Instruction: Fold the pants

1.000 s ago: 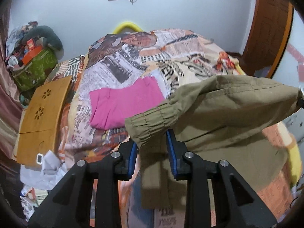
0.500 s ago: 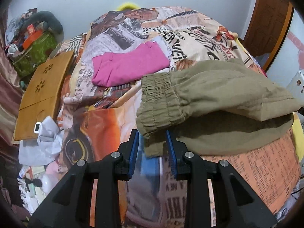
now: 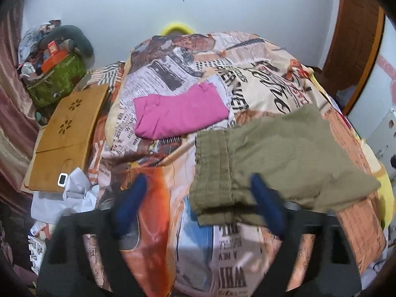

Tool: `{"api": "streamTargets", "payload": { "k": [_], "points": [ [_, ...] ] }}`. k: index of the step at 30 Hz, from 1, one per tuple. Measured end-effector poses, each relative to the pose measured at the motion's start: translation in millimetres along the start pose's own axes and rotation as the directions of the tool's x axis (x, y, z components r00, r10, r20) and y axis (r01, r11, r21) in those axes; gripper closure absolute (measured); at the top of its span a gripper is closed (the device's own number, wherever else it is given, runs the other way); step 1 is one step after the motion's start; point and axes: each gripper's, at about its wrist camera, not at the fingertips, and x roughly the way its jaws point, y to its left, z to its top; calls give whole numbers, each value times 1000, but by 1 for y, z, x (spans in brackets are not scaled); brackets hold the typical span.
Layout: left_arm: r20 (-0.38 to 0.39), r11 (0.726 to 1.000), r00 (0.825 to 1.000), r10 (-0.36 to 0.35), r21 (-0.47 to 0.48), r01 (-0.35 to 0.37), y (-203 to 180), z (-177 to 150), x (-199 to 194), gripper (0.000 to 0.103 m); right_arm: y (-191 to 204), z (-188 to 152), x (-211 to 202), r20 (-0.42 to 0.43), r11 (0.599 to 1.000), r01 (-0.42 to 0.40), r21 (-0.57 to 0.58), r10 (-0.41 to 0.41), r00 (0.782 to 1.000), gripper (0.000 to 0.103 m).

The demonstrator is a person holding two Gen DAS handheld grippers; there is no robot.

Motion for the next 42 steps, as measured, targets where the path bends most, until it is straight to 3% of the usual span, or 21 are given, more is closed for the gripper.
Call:
{"api": "streamTargets", "payload": {
  "k": [1, 3, 8, 11, 16, 18, 21, 22, 27, 34, 38, 42],
  "points": [
    [-1, 1000, 1000, -1, -6, 1, -1, 2, 2, 8, 1, 1, 2, 5, 1000, 0, 4, 0, 1000, 62],
    [-29, 1000, 999, -15, -15, 15, -4, 6, 11, 7, 3, 0, 7, 1, 1000, -1, 7, 1, 1000, 54],
    [-137, 996, 989, -57, -77, 46, 0, 0, 44, 7, 9, -10, 31, -78, 998, -54, 31, 56, 995, 54],
    [-205, 988, 972, -111, -124, 86, 5, -11, 62, 7, 10, -21, 44, -129, 996, -69, 52, 75, 989, 54],
    [-258, 977, 951, -171, -169, 130, 5, -23, 78, 7, 12, -33, 53, -183, 994, -87, 69, 98, 978, 55],
    [-266, 972, 944, -196, -183, 151, 3, -26, 81, 7, 11, -34, 53, -179, 993, -94, 70, 105, 978, 62],
    [-239, 974, 951, -196, -161, 160, -2, -27, 75, 15, 12, -32, 51, -172, 994, -89, 63, 98, 980, 76],
    [-229, 976, 955, -191, -144, 161, -5, -26, 73, 22, 14, -31, 51, -168, 995, -86, 52, 94, 981, 79],
    [-168, 997, 983, -73, 0, 74, -24, -19, 55, 27, 23, -27, 46, -124, 997, -78, -8, 76, 989, 89],
    [-100, 998, 993, -66, 13, 68, -21, -7, 30, 50, 24, -6, 24, -18, 998, -40, -52, 40, 999, 91],
    [-104, 998, 993, -53, 18, 56, -21, -16, 30, 51, 18, -9, 30, -63, 999, -27, -45, 24, 998, 91],
    [-166, 998, 984, -60, -11, 59, -15, -31, 50, 51, 10, -26, 47, -139, 1000, -27, -11, 26, 990, 91]
  ]
}}
